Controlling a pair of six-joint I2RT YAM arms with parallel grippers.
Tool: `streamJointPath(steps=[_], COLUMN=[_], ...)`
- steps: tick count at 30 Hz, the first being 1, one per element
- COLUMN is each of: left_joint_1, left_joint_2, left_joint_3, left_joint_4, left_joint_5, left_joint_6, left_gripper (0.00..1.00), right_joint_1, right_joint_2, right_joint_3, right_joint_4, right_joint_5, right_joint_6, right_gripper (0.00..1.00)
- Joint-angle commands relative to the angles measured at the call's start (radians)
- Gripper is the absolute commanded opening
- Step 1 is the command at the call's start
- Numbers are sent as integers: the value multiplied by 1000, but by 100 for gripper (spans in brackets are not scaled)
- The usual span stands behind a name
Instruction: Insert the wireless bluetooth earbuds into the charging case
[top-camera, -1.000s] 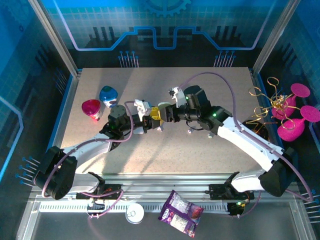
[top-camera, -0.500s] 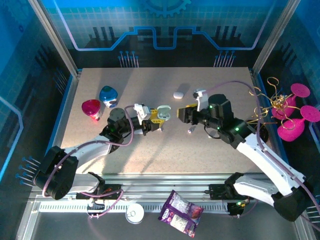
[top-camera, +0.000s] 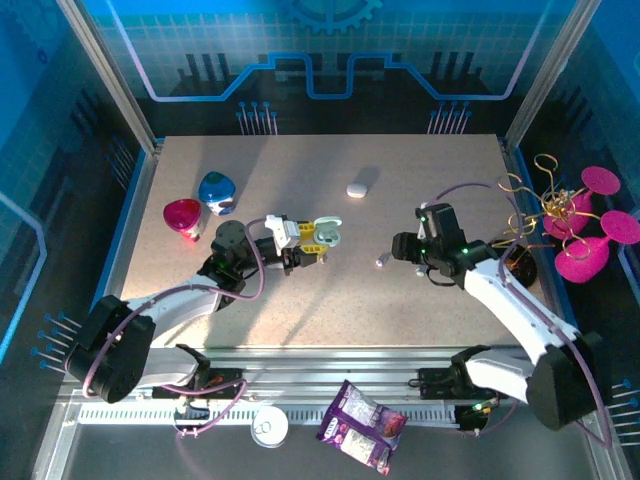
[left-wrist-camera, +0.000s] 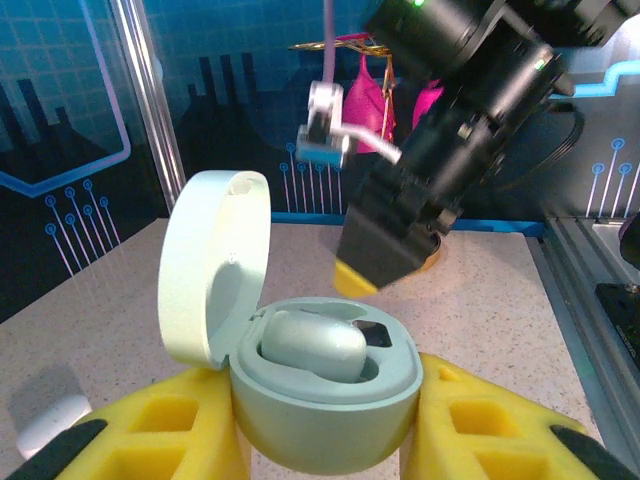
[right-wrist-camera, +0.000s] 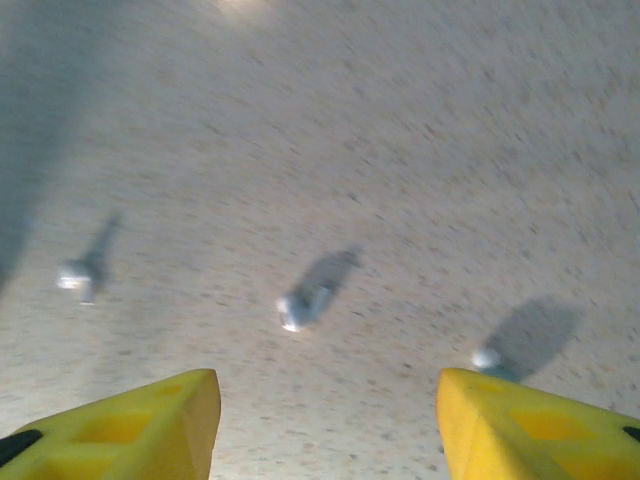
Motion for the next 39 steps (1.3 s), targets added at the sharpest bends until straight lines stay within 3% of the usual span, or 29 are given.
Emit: streamJointPath(steps=[1, 17, 23, 31, 39], left_joint_1=[-3, -2, -1, 1, 1], left_joint_2=[-28, -24, -26, -29, -24], left_joint_3=[-7, -14, -19, -23, -22], left_joint_4=[40, 44, 44, 43, 47], left_joint_5=[35, 33, 32, 30, 32], left_joint_6=[18, -1, -4, -6, -10], left_gripper=[34, 34, 34, 34, 34], right_joint_1=[-35, -91, -90, -87, -59], right_joint_2=[66, 325, 362, 396, 400], right_joint_3=[-33, -58, -53, -36, -31], right_joint_4=[-29, 61, 114, 153, 169], right_joint_5=[50, 40, -13, -78, -86], right_joint_6=[39, 72, 29, -20, -44], right_gripper=[60, 54, 54, 46, 49])
